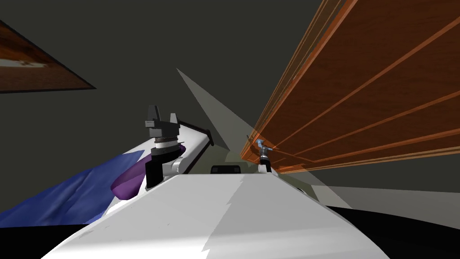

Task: Pull the door open

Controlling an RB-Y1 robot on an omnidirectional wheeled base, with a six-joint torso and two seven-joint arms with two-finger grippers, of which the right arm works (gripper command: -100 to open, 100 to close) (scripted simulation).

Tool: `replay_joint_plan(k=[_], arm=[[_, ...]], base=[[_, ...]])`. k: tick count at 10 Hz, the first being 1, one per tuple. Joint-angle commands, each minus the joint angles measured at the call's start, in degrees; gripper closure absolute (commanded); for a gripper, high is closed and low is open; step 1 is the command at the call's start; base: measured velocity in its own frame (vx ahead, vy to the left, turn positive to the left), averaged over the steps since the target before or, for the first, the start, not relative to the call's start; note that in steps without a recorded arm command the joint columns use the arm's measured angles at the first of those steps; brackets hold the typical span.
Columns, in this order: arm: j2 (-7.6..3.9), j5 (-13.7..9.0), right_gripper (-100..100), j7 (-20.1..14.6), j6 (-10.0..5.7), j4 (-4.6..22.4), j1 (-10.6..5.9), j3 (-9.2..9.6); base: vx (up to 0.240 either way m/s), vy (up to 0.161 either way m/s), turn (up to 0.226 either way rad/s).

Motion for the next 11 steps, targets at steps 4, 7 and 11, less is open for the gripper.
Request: replay_joint_plan(k=[4,7,11], arm=[[-1.34,1.7,100,-3.22,-0.78,-0.79,1.43,3.0],[-1.91,2.12,100,-4.15,-1.06,-0.63,1.62,3.75],[-1.82,1.76,100,-3.95,-1.02,-0.28,1.41,3.9]], base=[[-0.23,-0.035,0.117],[-0.194,-0.045,0.087],[-0.211,-0.054,0.185]])
